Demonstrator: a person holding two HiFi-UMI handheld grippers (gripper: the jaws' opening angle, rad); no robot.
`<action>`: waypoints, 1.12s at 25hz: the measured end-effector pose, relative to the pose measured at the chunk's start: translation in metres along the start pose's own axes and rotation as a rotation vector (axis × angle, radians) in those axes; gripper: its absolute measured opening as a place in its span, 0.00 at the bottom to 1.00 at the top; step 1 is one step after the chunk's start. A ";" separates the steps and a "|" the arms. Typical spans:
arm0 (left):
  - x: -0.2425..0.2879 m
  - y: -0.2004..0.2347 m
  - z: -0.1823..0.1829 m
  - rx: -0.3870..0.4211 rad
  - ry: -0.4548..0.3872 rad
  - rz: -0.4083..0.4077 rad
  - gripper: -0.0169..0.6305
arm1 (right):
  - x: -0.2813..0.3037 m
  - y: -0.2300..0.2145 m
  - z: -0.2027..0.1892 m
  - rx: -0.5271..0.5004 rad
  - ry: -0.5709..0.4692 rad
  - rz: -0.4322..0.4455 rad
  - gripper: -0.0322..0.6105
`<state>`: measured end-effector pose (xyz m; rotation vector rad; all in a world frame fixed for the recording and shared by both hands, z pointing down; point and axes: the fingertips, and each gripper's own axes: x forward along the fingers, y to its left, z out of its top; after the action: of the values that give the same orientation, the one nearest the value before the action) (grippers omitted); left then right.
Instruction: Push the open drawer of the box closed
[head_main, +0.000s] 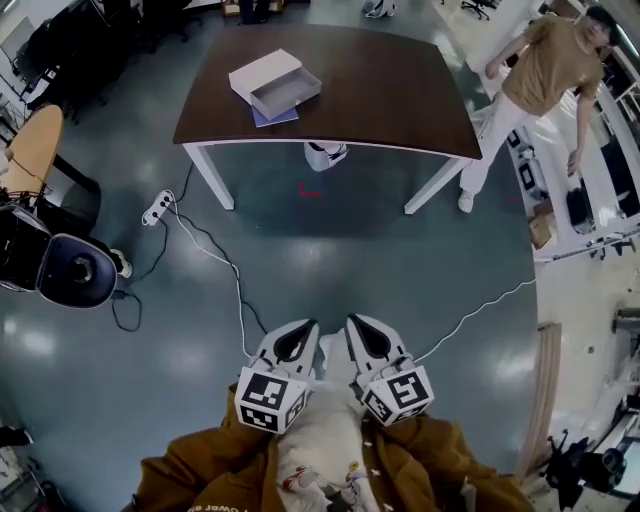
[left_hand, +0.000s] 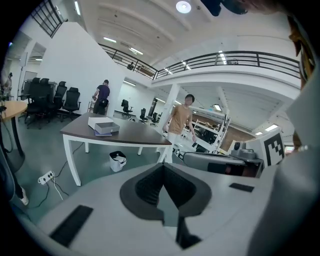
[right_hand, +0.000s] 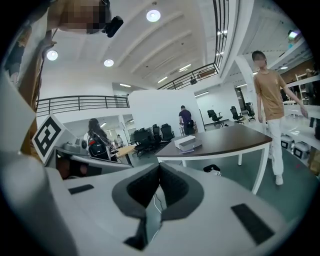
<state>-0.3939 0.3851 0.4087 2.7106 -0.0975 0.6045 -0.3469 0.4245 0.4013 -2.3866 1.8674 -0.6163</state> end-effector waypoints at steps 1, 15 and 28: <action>0.004 0.004 0.005 0.002 -0.003 -0.001 0.03 | 0.007 -0.005 0.004 0.001 -0.002 -0.005 0.06; 0.188 0.081 0.100 0.014 0.057 0.060 0.03 | 0.149 -0.181 0.069 0.124 -0.001 0.036 0.06; 0.347 0.121 0.218 -0.014 0.060 0.151 0.03 | 0.256 -0.328 0.152 0.149 0.037 0.113 0.06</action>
<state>-0.0098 0.1970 0.4117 2.6855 -0.2919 0.7243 0.0562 0.2412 0.4240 -2.1759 1.8830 -0.7647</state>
